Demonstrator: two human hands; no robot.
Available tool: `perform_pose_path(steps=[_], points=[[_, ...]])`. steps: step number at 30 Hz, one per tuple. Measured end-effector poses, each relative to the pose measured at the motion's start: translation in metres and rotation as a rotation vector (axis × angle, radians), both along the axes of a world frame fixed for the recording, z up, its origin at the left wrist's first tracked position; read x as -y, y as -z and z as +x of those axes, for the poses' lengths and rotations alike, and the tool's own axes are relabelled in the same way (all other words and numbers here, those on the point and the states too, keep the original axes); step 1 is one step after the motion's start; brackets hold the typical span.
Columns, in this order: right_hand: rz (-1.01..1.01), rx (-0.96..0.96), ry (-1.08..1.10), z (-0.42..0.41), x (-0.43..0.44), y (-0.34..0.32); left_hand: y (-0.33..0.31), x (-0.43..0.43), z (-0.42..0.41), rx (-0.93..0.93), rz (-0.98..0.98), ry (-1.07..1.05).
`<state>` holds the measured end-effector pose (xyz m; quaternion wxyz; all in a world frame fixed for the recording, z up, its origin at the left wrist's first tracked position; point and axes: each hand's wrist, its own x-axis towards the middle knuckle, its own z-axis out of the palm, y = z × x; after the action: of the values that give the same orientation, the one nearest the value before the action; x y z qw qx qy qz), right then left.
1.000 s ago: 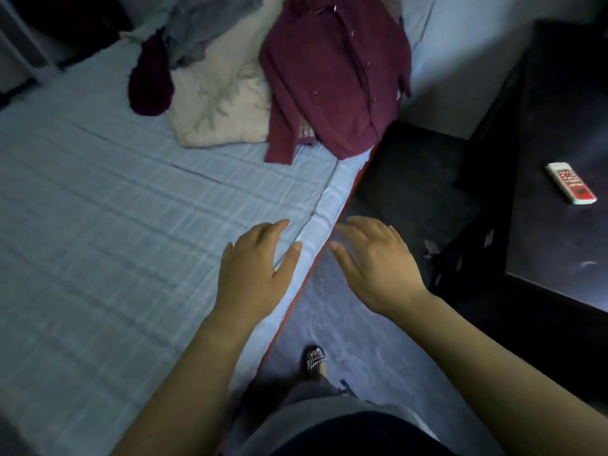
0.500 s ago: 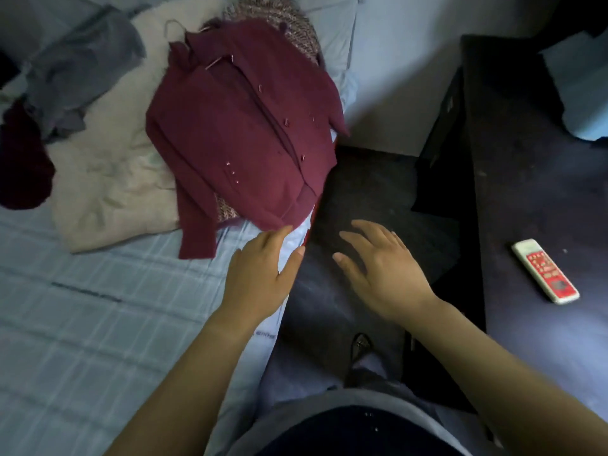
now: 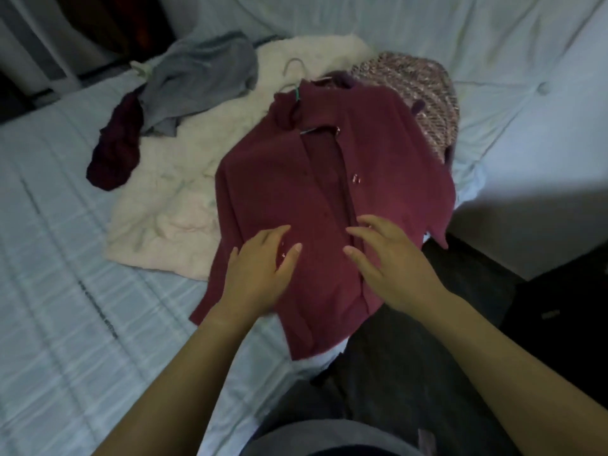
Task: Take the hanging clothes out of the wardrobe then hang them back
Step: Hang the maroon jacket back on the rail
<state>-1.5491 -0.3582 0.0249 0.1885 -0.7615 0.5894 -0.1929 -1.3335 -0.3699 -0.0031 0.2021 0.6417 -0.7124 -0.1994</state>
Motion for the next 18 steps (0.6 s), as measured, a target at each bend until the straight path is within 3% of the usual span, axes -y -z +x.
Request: perform_pose_path(steps=[9, 18], points=[[-0.047, -0.116, -0.077, -0.026, 0.209, -0.019, -0.013, 0.204, 0.025, 0.017, -0.005, -0.023], [-0.083, -0.273, -0.255, -0.019, 0.409, 0.004, 0.021, 0.330, 0.038, -0.013, 0.075, -0.245]])
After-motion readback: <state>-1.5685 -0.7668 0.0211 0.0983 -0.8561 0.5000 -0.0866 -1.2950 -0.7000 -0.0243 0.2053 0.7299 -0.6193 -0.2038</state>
